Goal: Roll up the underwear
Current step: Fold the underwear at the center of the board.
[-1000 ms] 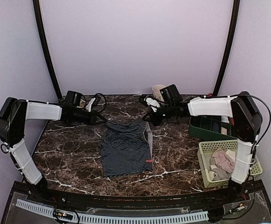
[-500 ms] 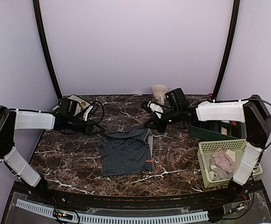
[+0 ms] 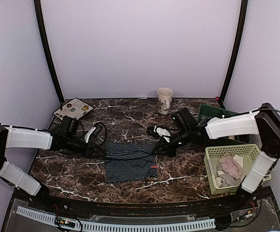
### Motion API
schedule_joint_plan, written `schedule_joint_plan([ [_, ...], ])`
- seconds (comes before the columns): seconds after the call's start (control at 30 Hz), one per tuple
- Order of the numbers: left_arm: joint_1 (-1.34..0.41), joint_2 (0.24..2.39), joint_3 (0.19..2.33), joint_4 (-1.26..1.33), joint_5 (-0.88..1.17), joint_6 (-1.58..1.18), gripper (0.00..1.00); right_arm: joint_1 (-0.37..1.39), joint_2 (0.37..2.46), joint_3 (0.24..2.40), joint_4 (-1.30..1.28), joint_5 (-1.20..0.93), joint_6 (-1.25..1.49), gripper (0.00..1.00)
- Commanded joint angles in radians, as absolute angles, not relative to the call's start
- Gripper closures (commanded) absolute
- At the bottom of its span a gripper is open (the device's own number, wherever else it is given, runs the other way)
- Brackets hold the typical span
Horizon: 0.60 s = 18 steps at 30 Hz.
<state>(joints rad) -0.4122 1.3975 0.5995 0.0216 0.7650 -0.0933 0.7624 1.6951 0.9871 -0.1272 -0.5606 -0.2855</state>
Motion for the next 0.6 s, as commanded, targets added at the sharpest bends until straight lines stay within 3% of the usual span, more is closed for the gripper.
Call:
schedule_joint_plan([
  [0.0, -0.428, 1.367, 0.571, 0.010, 0.749, -0.108, 1.00, 0.779, 1.648, 0.936, -0.107, -0.598, -0.265, 0.94],
  [0.2, -0.448, 1.347, 0.625, -0.131, 0.665, -0.020, 0.81, 0.808, 1.657, 0.944, -0.178, -0.597, -0.257, 0.80],
  [0.47, -0.456, 1.084, 0.612, -0.215, 0.516, 0.212, 0.55, 0.830, 1.601, 0.957, -0.261, -0.515, -0.227, 0.58],
  [0.57, -0.462, 1.025, 0.574, -0.208, 0.493, 0.290, 0.45, 0.853, 1.600, 0.989, -0.284, -0.464, -0.223, 0.55],
])
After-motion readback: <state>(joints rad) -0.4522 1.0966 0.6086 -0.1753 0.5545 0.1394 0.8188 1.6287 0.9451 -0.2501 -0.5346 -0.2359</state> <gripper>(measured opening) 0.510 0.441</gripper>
